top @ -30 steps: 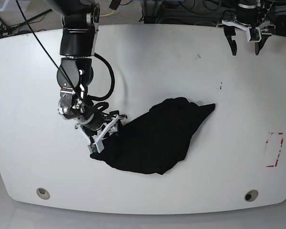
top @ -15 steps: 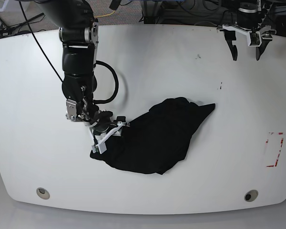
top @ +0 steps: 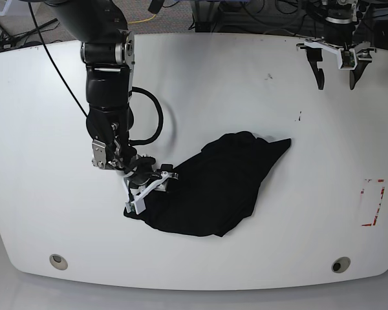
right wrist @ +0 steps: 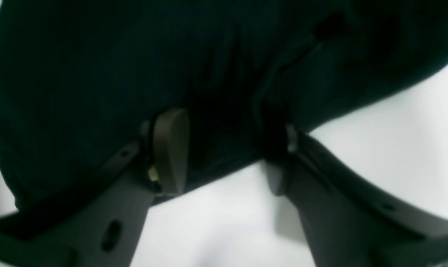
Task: Fold the T-shirt properly
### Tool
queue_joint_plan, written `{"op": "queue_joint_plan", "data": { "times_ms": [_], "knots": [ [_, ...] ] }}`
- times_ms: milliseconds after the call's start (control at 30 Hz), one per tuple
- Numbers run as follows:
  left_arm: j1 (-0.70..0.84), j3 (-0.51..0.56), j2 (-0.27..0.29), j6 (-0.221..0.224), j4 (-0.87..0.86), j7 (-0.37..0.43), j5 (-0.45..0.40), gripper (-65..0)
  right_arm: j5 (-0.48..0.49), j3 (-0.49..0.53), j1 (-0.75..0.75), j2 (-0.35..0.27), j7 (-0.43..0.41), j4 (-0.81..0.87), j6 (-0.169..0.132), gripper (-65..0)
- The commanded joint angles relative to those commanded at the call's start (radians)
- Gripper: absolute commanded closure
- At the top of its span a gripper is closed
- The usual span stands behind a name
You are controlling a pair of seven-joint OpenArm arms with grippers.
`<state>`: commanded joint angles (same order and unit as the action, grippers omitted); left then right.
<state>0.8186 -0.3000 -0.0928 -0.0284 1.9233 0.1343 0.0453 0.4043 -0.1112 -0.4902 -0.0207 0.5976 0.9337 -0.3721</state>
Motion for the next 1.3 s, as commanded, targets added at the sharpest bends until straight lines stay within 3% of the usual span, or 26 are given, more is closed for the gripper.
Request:
{"op": "queue_joint_plan", "data": {
  "times_ms": [167, 300, 533, 600, 733, 767, 933, 1133, 1300],
  "knots": [
    [-0.012, 0.0, 0.0, 0.0, 0.0, -0.009, 0.0, -42.4, -0.003, 0.0, 0.0, 0.021, -0.006, -0.002, 0.002, -30.6],
    [-0.031, 0.0, 0.0, 0.0, 0.005, -0.077, 0.0, -42.2, -0.005, 0.0, 0.0, 0.034, -0.046, -0.002, 0.003, -30.6],
    [-0.04, 0.0, -0.002, 0.0, 0.005, -0.08, 0.0, -42.2, -0.005, 0.0, -0.02, 0.035, -0.068, -0.086, 0.003, -29.6],
    [-0.041, 0.0, -0.002, 0.0, 0.005, -0.08, 0.0, -42.2, -0.003, 0.0, -0.023, 0.035, -0.081, -0.112, 0.003, -23.9],
    [-0.043, 0.0, -0.018, 0.0, 0.005, -0.081, 0.003, -42.2, -0.003, 0.0, -0.023, 0.031, -0.083, -0.115, 0.003, 0.0],
    [-0.046, 0.0, -0.023, 0.0, 0.005, -0.081, 0.003, -42.2, -0.003, 0.0, -0.021, 0.031, -0.083, -0.106, 0.003, 0.0],
    [-0.072, 0.0, -0.026, 0.0, 0.009, -0.126, 0.005, -42.2, 0.002, 0.0, 0.011, 0.029, -0.021, 0.021, 0.003, 0.0],
    [-0.141, 0.0, -0.028, 0.003, 0.074, -0.282, 0.005, -42.4, -0.003, -0.003, 0.086, 0.029, 0.106, 0.296, 0.003, 0.0],
    [-0.252, 0.0, -0.023, 0.002, 0.075, -0.364, 0.003, -42.5, -0.003, 0.002, 0.167, 0.015, 0.19, 0.56, -0.003, 0.0]
  ]
}}
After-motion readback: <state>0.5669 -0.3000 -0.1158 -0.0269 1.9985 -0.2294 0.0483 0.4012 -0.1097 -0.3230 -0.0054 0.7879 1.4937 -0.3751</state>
